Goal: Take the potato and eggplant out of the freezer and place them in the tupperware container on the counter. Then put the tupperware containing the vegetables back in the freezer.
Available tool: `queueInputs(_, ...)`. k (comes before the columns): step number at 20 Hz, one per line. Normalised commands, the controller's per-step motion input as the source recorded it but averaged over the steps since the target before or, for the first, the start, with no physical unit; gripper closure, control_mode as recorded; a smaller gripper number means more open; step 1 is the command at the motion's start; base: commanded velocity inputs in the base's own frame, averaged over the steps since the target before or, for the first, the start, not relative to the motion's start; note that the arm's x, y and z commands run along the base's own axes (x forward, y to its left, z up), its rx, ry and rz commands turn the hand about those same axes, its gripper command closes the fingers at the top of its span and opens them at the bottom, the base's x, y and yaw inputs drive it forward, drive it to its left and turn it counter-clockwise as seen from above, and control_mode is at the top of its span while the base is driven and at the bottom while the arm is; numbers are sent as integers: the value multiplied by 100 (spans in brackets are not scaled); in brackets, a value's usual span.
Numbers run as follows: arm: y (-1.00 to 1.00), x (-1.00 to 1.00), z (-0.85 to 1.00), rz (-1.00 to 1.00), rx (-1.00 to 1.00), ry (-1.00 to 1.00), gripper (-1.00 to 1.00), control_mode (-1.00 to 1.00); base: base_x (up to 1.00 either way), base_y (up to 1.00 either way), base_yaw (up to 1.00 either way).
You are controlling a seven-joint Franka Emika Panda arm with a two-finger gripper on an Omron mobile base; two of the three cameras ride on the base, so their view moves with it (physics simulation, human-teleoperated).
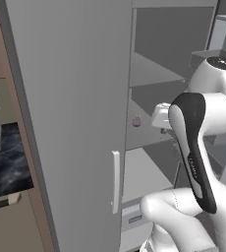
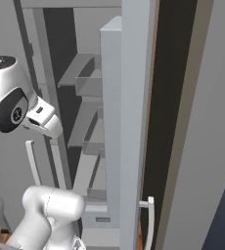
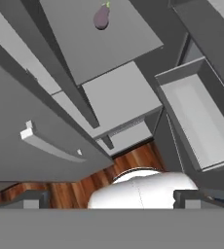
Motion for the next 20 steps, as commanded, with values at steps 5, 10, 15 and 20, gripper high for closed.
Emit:
queueInputs(5, 0, 26, -41, 0, -7, -8, -100, -100, 0, 0, 0)
queueInputs(10, -1, 31, -56, 0, -5, -6, -100, -100, 0, 0, 0)
queueInputs(15, -3, 35, -43, 0, 0, -4, -100, -100, 0, 0, 0)
queueInputs(20, -2, 43, -25, 0, 0, -4, -100, -100, 0, 0, 0)
